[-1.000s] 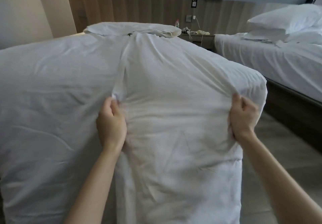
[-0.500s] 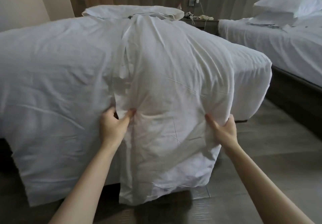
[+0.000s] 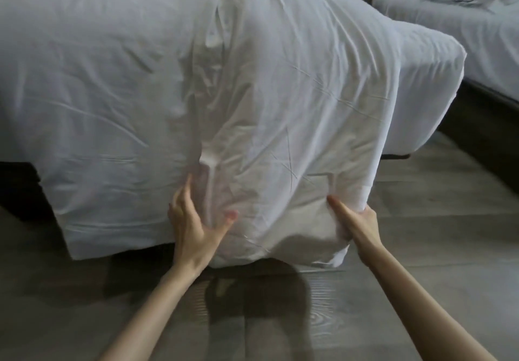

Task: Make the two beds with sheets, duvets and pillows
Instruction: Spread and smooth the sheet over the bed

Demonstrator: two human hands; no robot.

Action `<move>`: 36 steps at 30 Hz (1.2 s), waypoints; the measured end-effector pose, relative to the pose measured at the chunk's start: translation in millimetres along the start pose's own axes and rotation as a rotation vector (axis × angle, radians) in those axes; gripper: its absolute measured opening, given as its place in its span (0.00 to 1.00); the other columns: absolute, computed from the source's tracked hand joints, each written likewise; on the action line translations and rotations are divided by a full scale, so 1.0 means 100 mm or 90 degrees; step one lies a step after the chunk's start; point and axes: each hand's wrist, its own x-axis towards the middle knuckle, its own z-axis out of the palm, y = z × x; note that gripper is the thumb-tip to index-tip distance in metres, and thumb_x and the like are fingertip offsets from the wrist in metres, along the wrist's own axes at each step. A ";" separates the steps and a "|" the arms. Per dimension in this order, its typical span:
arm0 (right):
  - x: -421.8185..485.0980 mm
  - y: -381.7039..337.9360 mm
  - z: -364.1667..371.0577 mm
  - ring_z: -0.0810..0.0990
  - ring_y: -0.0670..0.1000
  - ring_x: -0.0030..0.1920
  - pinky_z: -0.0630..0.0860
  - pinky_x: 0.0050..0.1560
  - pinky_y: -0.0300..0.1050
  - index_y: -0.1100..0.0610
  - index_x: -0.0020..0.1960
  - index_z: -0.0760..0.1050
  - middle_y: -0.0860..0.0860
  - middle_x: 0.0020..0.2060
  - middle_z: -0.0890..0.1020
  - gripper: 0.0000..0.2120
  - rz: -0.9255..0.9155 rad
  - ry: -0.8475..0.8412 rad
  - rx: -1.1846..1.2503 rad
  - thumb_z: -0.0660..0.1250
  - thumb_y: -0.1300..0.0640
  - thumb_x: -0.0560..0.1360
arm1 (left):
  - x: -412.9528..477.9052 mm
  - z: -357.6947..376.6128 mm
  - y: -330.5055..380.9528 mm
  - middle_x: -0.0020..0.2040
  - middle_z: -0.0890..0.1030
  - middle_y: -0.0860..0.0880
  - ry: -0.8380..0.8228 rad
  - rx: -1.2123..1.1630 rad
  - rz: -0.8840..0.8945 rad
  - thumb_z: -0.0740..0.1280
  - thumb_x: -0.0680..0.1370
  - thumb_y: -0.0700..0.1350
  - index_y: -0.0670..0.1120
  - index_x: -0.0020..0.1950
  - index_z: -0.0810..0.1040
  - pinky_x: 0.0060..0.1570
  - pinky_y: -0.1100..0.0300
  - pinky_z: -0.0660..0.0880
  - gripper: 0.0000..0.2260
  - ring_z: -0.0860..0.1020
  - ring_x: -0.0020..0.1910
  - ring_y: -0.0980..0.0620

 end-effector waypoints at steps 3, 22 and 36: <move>-0.21 0.07 -0.04 0.85 0.51 0.45 0.81 0.47 0.46 0.57 0.49 0.81 0.53 0.43 0.86 0.17 0.026 -0.035 -0.014 0.80 0.52 0.64 | -0.26 0.13 -0.10 0.78 0.51 0.42 -0.034 0.238 0.327 0.64 0.68 0.72 0.59 0.78 0.53 0.73 0.37 0.46 0.43 0.50 0.78 0.41; -0.48 -0.35 -0.24 0.84 0.57 0.54 0.78 0.57 0.56 0.59 0.61 0.77 0.57 0.53 0.84 0.23 0.213 -0.130 0.171 0.74 0.50 0.70 | -0.12 0.49 -0.25 0.72 0.71 0.45 0.052 0.416 0.611 0.72 0.73 0.37 0.51 0.73 0.69 0.66 0.30 0.61 0.30 0.69 0.71 0.42; -1.05 0.21 0.20 0.82 0.51 0.57 0.78 0.53 0.43 0.54 0.65 0.73 0.50 0.55 0.83 0.28 0.012 -0.138 0.108 0.78 0.52 0.68 | 0.10 0.20 0.14 0.59 0.81 0.48 -0.119 0.305 0.391 0.74 0.65 0.40 0.49 0.68 0.76 0.46 0.52 0.78 0.30 0.79 0.55 0.46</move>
